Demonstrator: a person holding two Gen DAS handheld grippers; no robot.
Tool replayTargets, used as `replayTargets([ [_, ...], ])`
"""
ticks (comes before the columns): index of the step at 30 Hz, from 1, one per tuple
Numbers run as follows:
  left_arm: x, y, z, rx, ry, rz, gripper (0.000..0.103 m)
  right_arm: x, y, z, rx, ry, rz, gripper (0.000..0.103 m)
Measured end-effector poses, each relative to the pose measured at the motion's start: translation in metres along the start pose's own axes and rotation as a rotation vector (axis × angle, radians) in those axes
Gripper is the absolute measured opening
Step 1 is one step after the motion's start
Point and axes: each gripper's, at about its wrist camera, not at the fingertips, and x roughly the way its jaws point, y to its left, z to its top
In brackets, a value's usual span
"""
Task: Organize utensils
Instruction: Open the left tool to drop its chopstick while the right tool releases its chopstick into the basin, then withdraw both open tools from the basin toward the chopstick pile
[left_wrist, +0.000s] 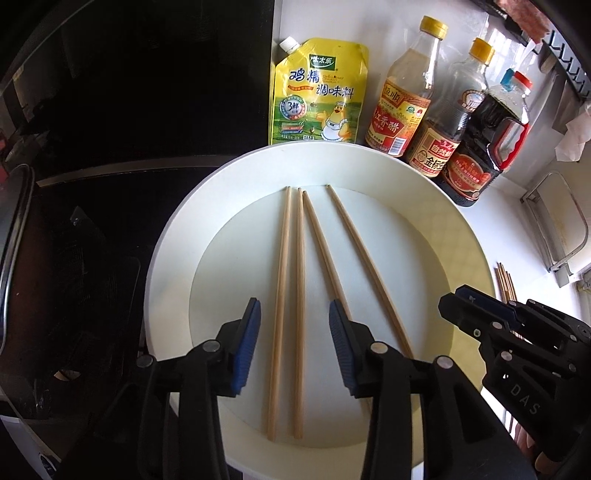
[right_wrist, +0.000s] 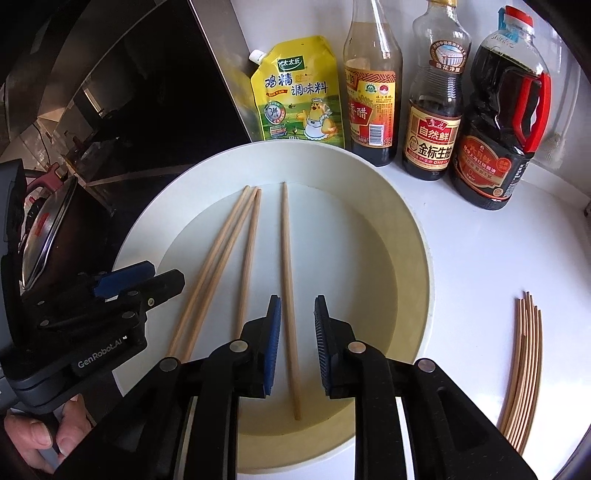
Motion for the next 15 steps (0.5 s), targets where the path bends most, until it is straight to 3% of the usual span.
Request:
replayTargets([
  [15,-0.036,-0.026,-0.024,0.025,-0.032,0.016,0.050,-0.040,-0.015,-0.028,0.033,-0.053,0.011,0.030],
])
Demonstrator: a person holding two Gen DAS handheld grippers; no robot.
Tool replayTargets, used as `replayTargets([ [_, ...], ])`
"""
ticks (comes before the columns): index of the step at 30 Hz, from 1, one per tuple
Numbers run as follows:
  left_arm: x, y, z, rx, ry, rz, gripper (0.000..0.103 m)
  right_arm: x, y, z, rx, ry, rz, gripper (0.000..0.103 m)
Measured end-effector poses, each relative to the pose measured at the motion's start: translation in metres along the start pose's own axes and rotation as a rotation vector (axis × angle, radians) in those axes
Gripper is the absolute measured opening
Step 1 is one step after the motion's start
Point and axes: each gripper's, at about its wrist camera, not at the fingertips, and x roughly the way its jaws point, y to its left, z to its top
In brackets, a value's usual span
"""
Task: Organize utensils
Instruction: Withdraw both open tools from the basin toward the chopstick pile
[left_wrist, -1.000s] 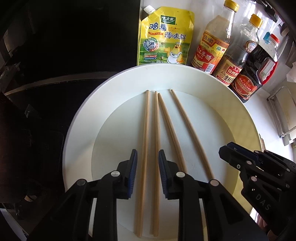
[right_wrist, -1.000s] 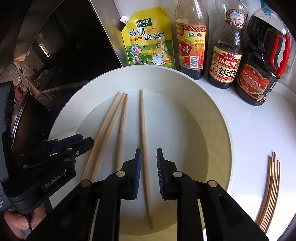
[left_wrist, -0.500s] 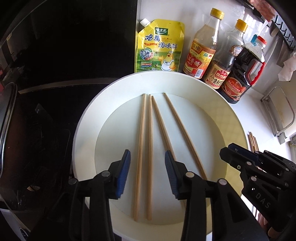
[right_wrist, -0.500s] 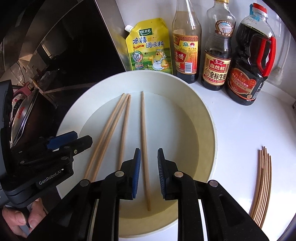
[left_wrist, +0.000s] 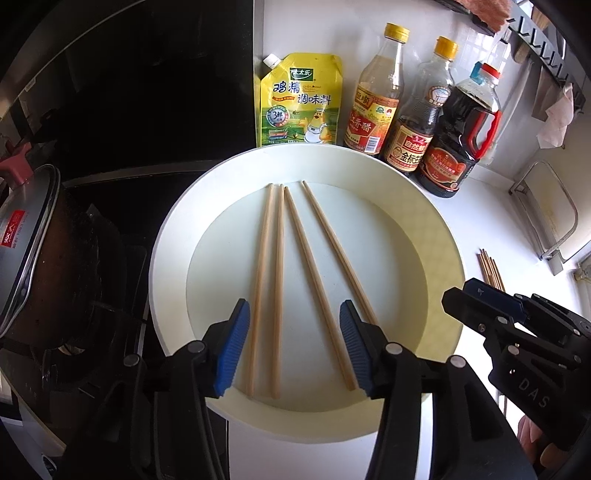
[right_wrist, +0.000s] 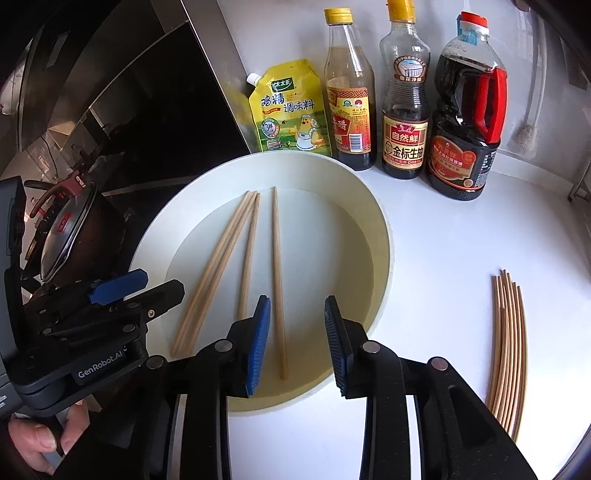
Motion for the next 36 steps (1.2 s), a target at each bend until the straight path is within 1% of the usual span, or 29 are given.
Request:
replayTargets([
  [3,-0.004,-0.006,-0.004,0.002,-0.001,-0.001,0.051,-0.006,-0.006,-0.006,0.007,-0.003,-0.001,0.032],
  [6,-0.006,-0.013,-0.006,0.006,-0.004,-0.002,0.055,-0.013,-0.012,-0.012,0.013,-0.007,-0.003,0.033],
  [9,-0.007,-0.024,-0.010,0.014,-0.002,-0.007,0.056,-0.020,-0.020,-0.016,0.023,-0.014,-0.009,0.036],
  [15,-0.007,-0.050,-0.017,0.035,0.002,-0.035,0.060,-0.031,-0.046,-0.028,0.053,-0.008,-0.034,0.036],
  [19,-0.004,-0.074,-0.020,0.059,0.013,-0.058,0.062,-0.043,-0.070,-0.037,0.085,-0.013,-0.059,0.039],
  [32,0.006,-0.159,-0.026,0.139,0.039,-0.120,0.062,-0.079,-0.161,-0.070,0.213,-0.026,-0.141,0.039],
  [36,0.010,-0.177,-0.030,0.146,0.055,-0.131,0.065,-0.086,-0.184,-0.077,0.229,-0.028,-0.155,0.039],
])
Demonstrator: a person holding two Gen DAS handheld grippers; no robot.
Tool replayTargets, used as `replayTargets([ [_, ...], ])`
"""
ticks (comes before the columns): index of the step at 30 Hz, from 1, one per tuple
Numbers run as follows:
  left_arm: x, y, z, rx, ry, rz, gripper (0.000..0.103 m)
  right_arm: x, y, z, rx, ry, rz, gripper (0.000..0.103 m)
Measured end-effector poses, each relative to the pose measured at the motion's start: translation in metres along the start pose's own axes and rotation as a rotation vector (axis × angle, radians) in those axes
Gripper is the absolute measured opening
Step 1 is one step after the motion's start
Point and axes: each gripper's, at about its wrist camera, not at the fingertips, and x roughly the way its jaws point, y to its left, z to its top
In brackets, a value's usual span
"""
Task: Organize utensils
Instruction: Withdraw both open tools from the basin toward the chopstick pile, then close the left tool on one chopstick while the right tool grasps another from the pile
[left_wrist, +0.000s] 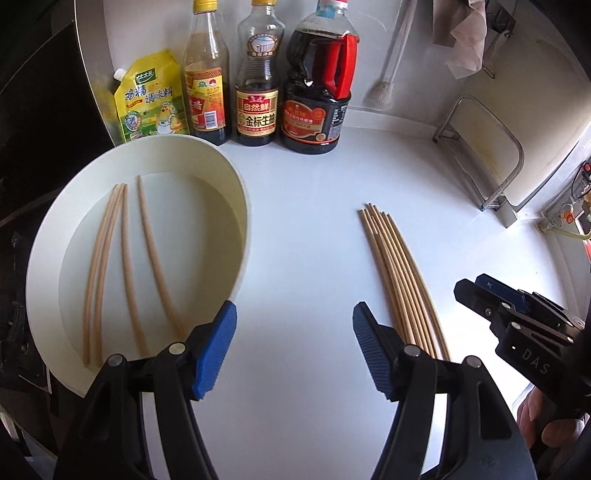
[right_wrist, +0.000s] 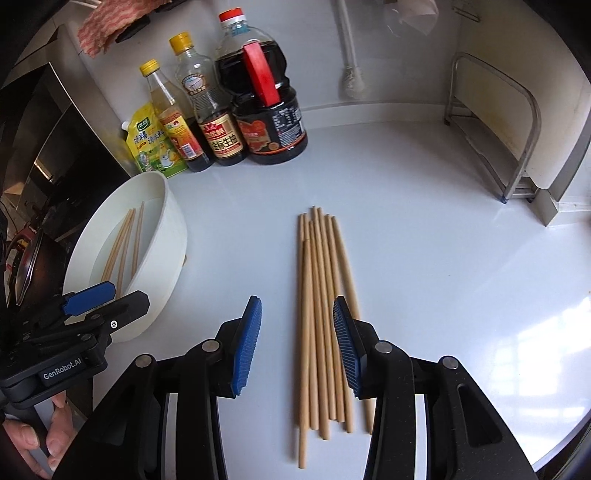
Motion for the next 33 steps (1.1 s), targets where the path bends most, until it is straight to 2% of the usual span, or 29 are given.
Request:
replayTargets([
  [5,0.006,-0.016,-0.005,-0.004,0.012,0.000,0.066,0.003,-0.028,-0.006,0.009,0.006,-0.013,0.041],
  [8,0.011,-0.023,-0.009,-0.012,0.018,0.011,0.070,0.008,-0.040,-0.009,-0.011,0.009,-0.042,0.041],
  [10,0.016,-0.026,-0.013,-0.021,0.026,0.018,0.070,0.012,-0.046,-0.012,-0.028,0.011,-0.047,0.047],
  [13,0.024,-0.032,-0.020,-0.032,0.036,0.025,0.071,0.021,-0.053,-0.017,-0.053,0.029,-0.045,0.047],
  [18,0.034,-0.041,-0.030,-0.043,0.012,0.061,0.075,0.038,-0.058,-0.026,-0.074,0.056,-0.051,0.047],
  [22,0.046,-0.045,-0.034,-0.047,0.024,0.065,0.076,0.051,-0.059,-0.033,-0.091,0.076,-0.047,0.047],
  [33,0.065,-0.053,-0.042,-0.049,0.041,0.066,0.076,0.064,-0.055,-0.036,-0.158,0.054,-0.065,0.047],
])
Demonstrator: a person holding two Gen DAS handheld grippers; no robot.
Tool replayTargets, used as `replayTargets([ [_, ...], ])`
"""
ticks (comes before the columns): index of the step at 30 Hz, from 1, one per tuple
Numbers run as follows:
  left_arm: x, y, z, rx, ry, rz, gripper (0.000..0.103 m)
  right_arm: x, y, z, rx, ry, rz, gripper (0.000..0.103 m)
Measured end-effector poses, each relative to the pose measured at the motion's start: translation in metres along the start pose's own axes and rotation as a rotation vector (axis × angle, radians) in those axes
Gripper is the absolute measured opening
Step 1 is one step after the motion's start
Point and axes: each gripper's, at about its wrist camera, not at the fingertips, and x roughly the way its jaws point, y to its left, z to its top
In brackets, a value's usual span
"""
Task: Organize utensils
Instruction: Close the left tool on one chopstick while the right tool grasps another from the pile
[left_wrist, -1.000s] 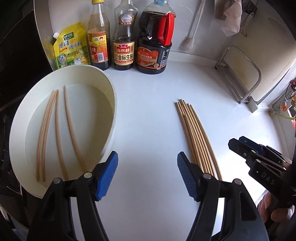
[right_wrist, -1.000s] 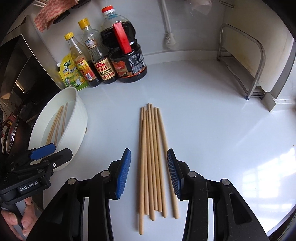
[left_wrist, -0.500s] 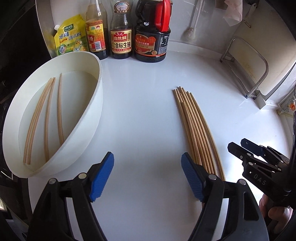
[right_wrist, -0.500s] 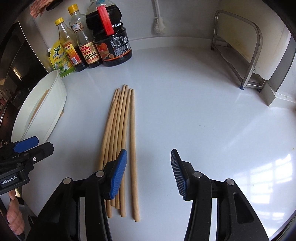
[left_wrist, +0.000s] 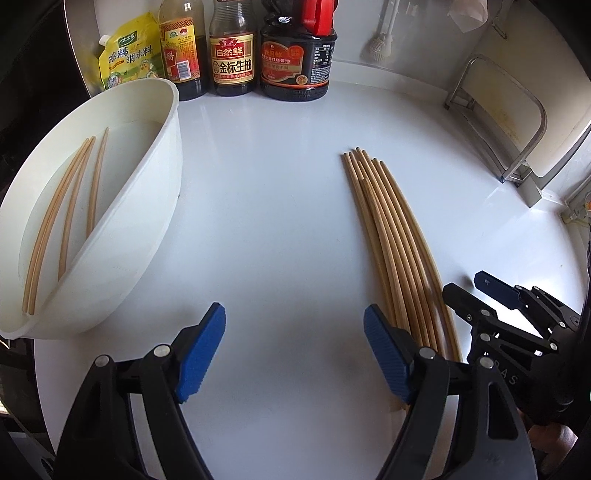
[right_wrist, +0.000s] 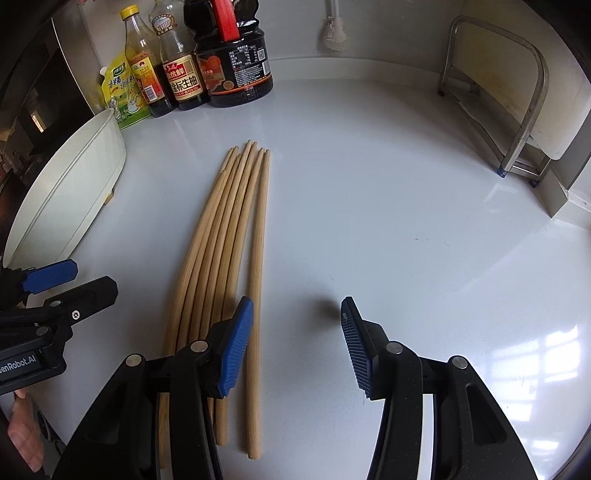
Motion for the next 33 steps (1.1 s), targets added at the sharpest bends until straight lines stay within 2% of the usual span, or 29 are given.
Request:
replayTargets([
  [11,0.006,-0.005,0.000,0.001,0.004,-0.009,0.077,0.001,0.006,0.003,-0.062,0.000,-0.008,0.047],
  [33,0.027,-0.024,0.000,0.035,0.028,-0.024,0.077,0.003,-0.024,0.000,0.006,-0.020,-0.025,0.047],
])
